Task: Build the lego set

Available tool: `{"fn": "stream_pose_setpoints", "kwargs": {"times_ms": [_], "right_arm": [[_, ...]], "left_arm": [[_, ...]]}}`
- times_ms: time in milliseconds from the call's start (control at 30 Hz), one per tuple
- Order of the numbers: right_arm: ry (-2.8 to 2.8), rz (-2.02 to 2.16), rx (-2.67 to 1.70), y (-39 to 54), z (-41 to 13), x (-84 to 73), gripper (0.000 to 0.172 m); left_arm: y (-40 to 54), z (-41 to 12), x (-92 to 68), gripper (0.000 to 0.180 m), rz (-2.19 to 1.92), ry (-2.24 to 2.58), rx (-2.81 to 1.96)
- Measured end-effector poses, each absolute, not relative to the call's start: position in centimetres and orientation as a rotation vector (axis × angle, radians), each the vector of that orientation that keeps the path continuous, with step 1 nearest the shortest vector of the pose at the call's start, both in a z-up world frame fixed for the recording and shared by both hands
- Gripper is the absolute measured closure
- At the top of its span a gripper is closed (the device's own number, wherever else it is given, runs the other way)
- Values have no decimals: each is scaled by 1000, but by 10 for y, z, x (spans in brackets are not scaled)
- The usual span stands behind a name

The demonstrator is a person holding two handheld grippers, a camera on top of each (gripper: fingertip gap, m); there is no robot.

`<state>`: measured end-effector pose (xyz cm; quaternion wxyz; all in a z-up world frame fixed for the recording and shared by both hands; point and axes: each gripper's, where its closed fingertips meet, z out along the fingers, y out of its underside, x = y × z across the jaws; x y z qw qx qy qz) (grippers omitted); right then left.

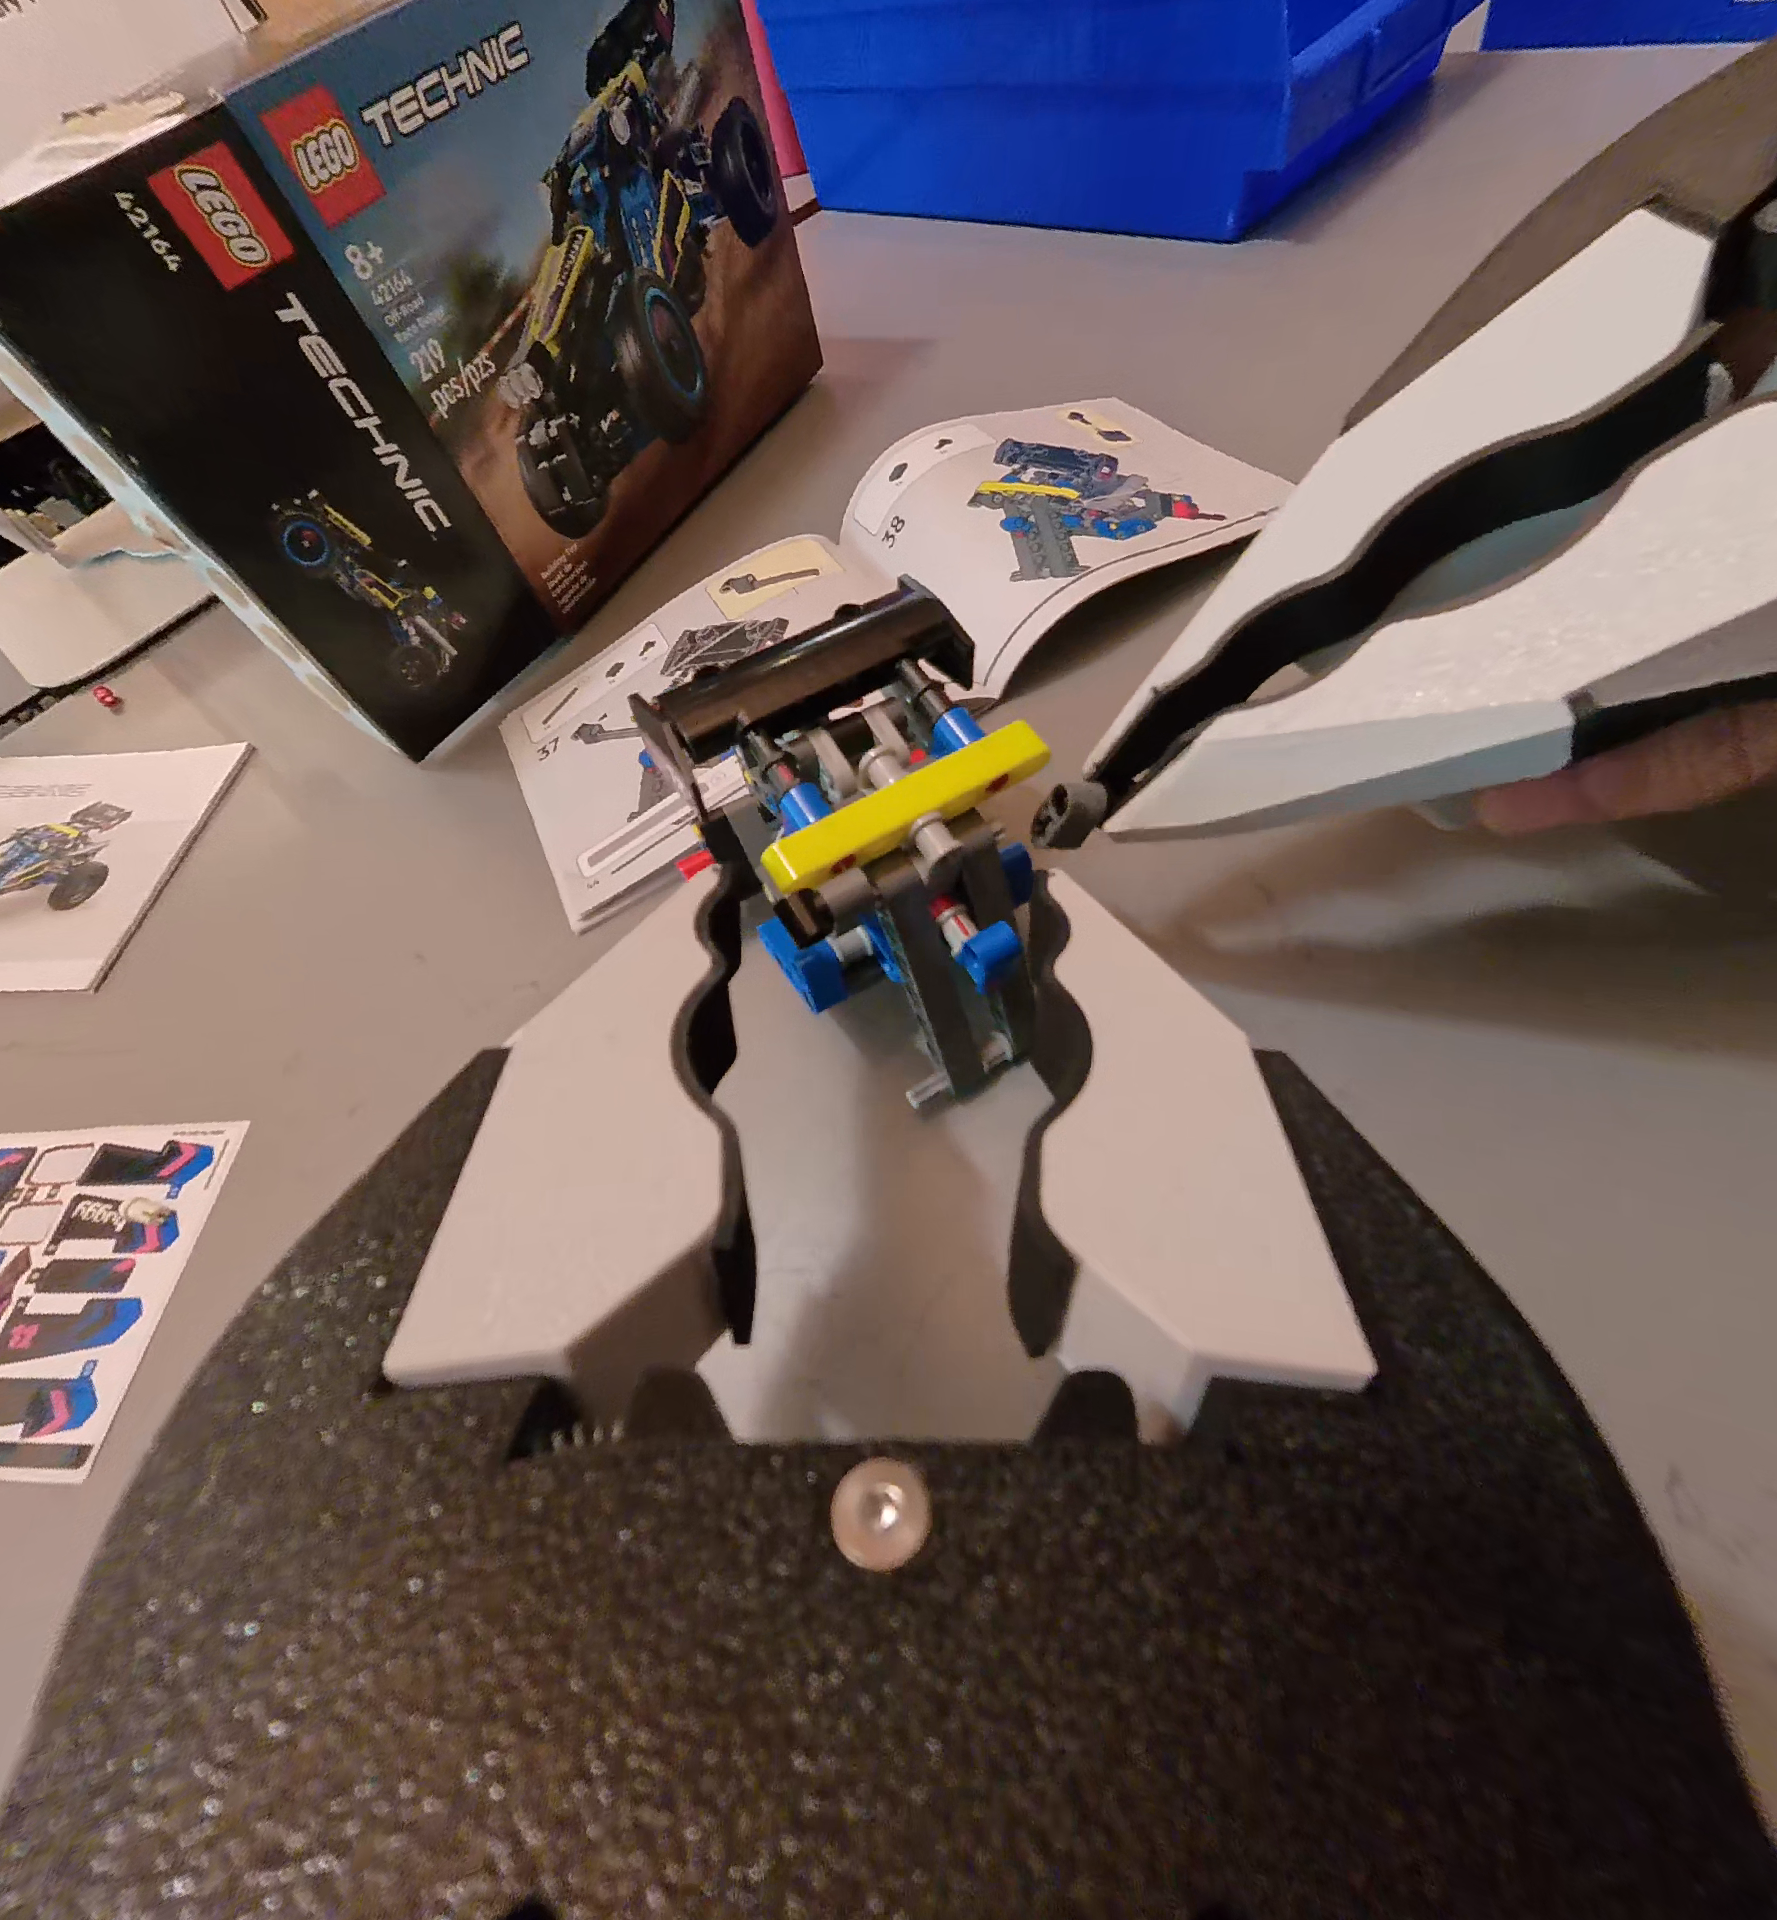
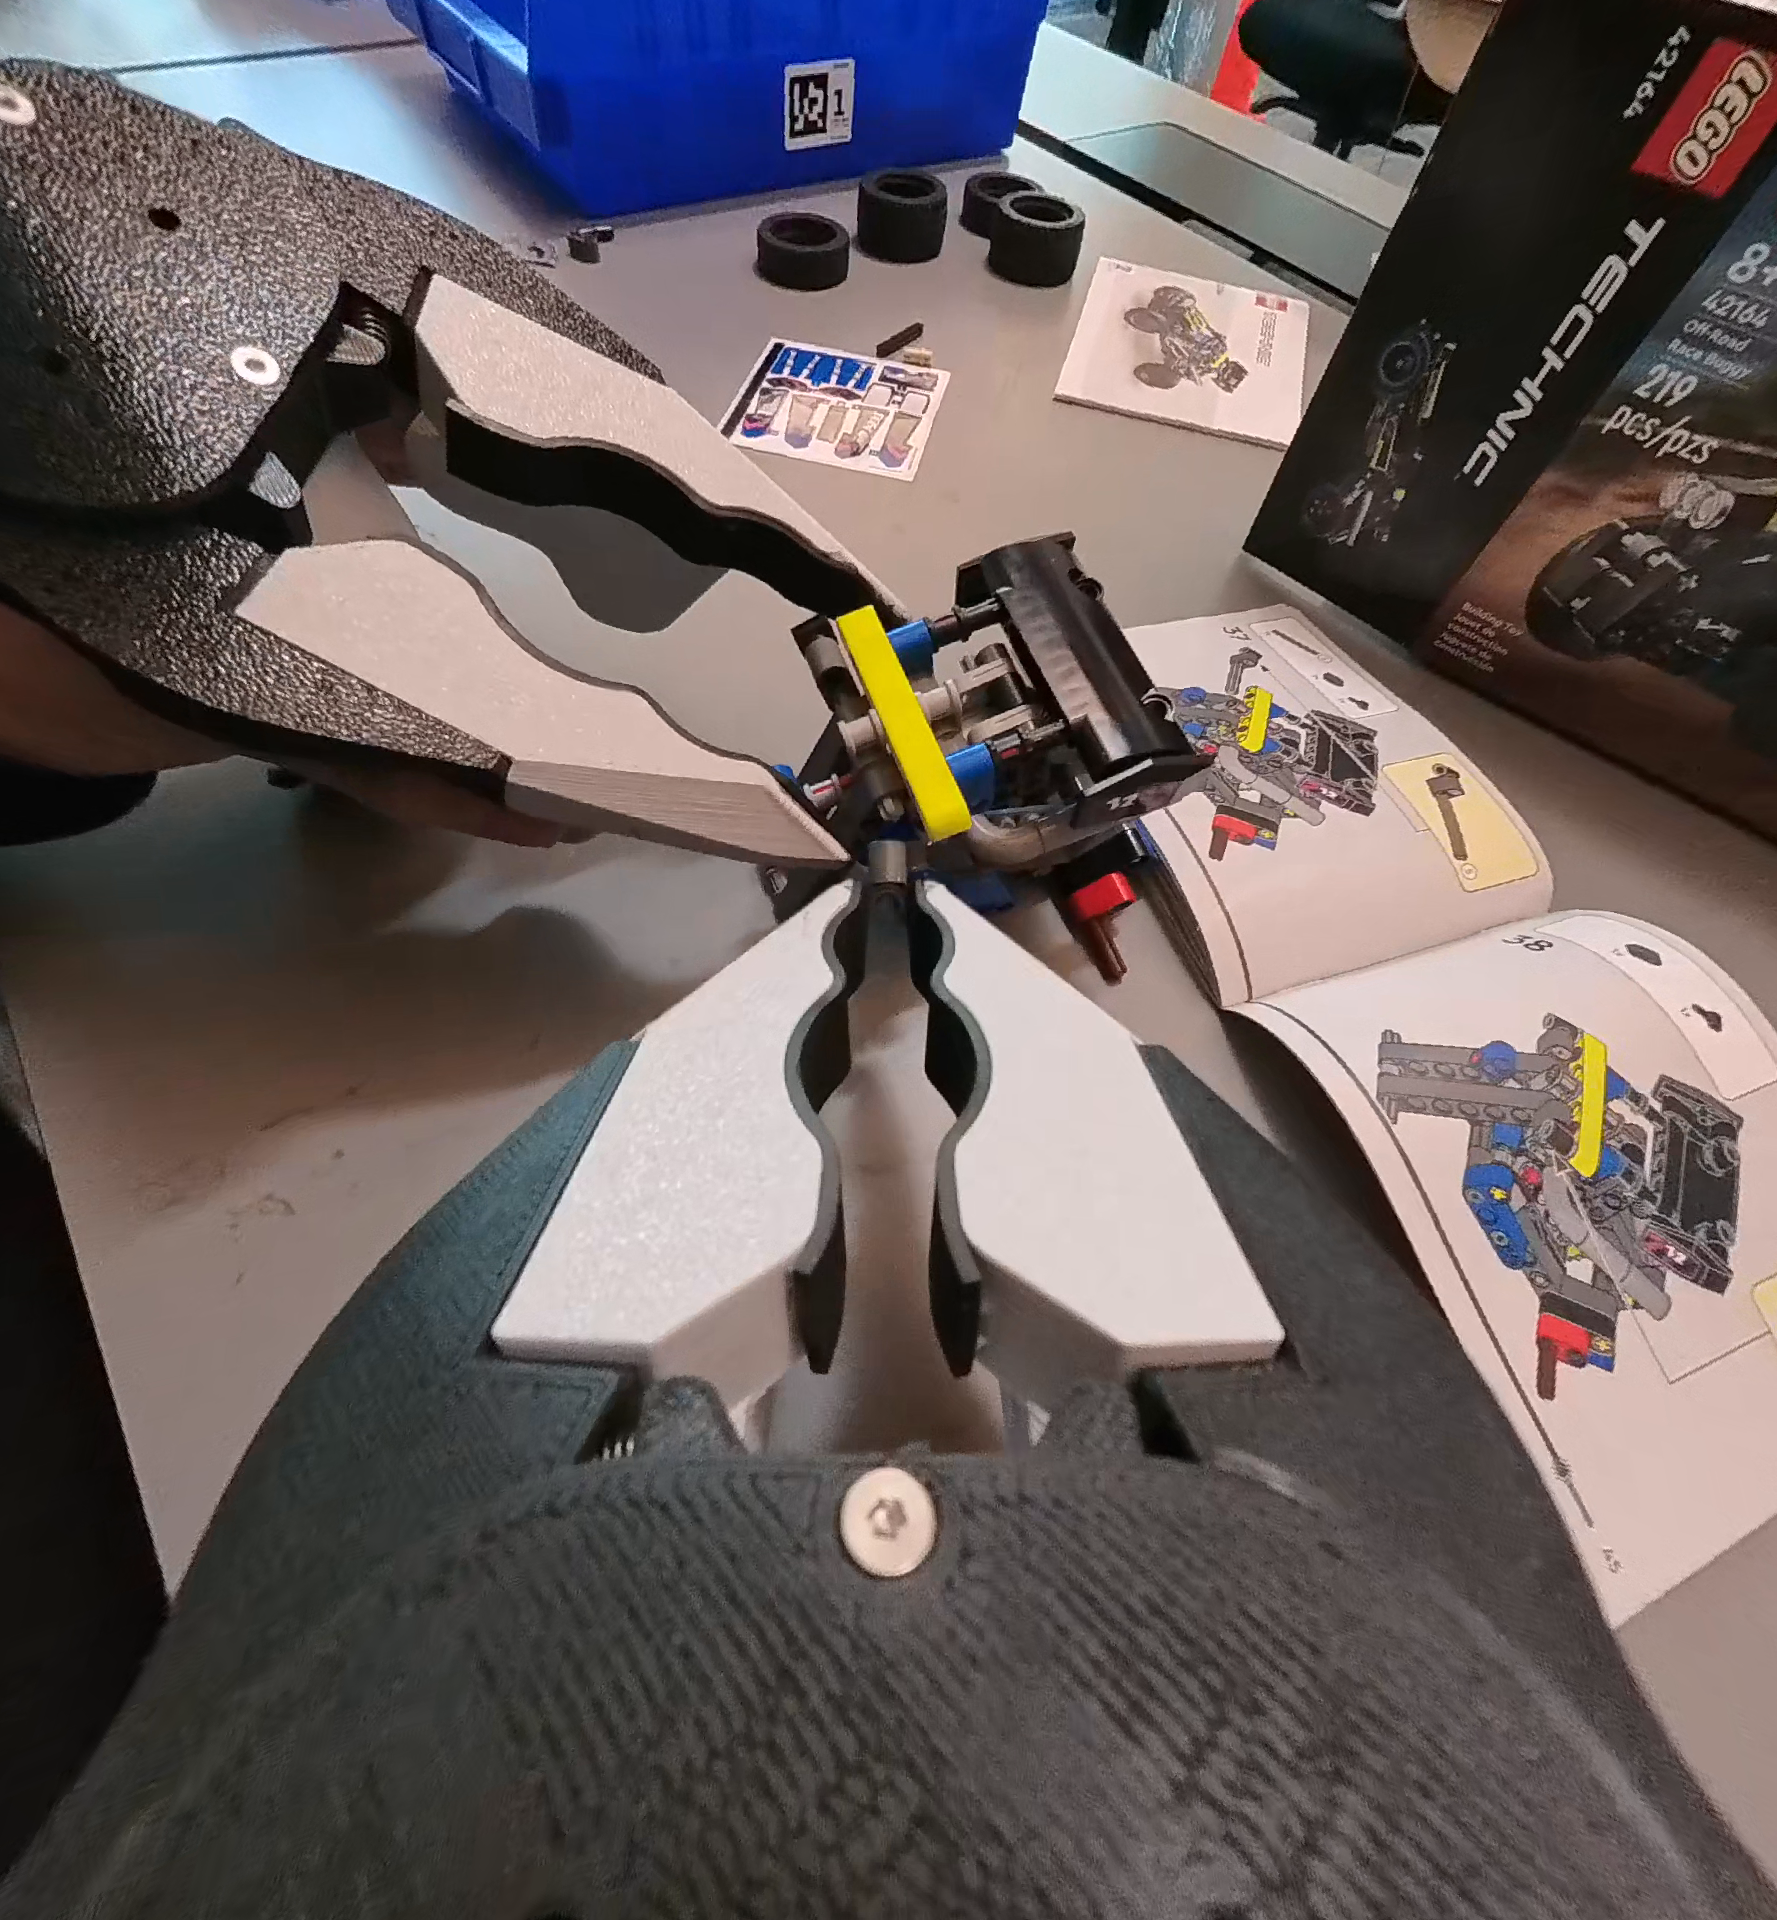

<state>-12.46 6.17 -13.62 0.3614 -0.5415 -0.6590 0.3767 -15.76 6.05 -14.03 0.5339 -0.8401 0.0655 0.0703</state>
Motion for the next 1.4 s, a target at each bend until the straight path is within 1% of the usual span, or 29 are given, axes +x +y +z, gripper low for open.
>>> {"fn": "stream_pose_setpoints", "kwargs": {"times_ms": [133, 233, 400, 500, 533, 600, 700, 833, 933, 967, 1000, 1033, 1067, 1100, 1133, 1167, 1200, 1233, 1333, 1400], "right_arm": [[-1680, 973, -1387, 66, -134, -125, 167], [-1682, 969, -1291, 65, -129, -126, 167], [-1787, 750, -1156, 66, -139, -123, 167], [-1813, 680, -1094, 63, -138, -122, 167], [-1826, 680, -1100, 62, -138, -121, 167], [-1845, 721, -1137, 57, -136, -118, 167], [-1852, 903, -1188, 43, -124, -111, 167], [-1849, 1254, -1234, 21, -101, -97, 167], [-1829, 1461, -1244, 12, -88, -87, 167], [-1828, 1520, -1236, 8, -85, -84, 167], [-1833, 1559, -1226, 4, -83, -81, 168], [-1842, 1566, -1220, 2, -83, -79, 167], [-1858, 1562, -1208, 0, -84, -76, 167], [-1878, 1571, -1188, -3, -83, -73, 167], [-1892, 1579, -1175, -6, -83, -71, 168], [-1907, 1572, -1169, -8, -84, -69, 168], [-1930, 1562, -1158, -10, -86, -68, 168], [-1951, 1555, -1141, -13, -87, -66, 168], [-1993, 1466, -1118, -14, -92, -63, 167], [-2008, 1441, -1080, -16, -91, -61, 167]], "left_arm": [[59, -141, -161, 124, 240, 137, -2005], [60, -144, -157, 122, 241, 142, -2027], [57, -144, -156, 121, 226, 121, -2042], [51, -135, -157, 123, 242, 131, -2024], [49, -130, -154, 124, 243, 168, -2005], [45, -119, -141, 133, 249, 292, -1950], [37, -113, -119, 144, 218, 479, -1901], [27, -117, -101, 151, 28, 529, -1912], [18, -109, -81, 160, -146, 558, -1859], [16, -108, -77, 165, -174, 560, -1854], [15, -106, -76, 176, -172, 552, -1852], [14, -104, -76, 179, -161, 552, -1845], [12, -103, -75, 176, -156, 562, -1839], [9, -102, -74, 165, -157, 572, -1840], [6, -102, -71, 158, -179, 579, -1842], [3, -101, -66, 161, -218, 587, -1845], [0, -100, -60, 171, -255, 601, -1841], [-2, -100, -58, 172, -265, 608, -1840], [-7, -100, -53, 166, -273, 625, -1847], [-7, -101, -53, 174, -290, 605, -1858]]}}
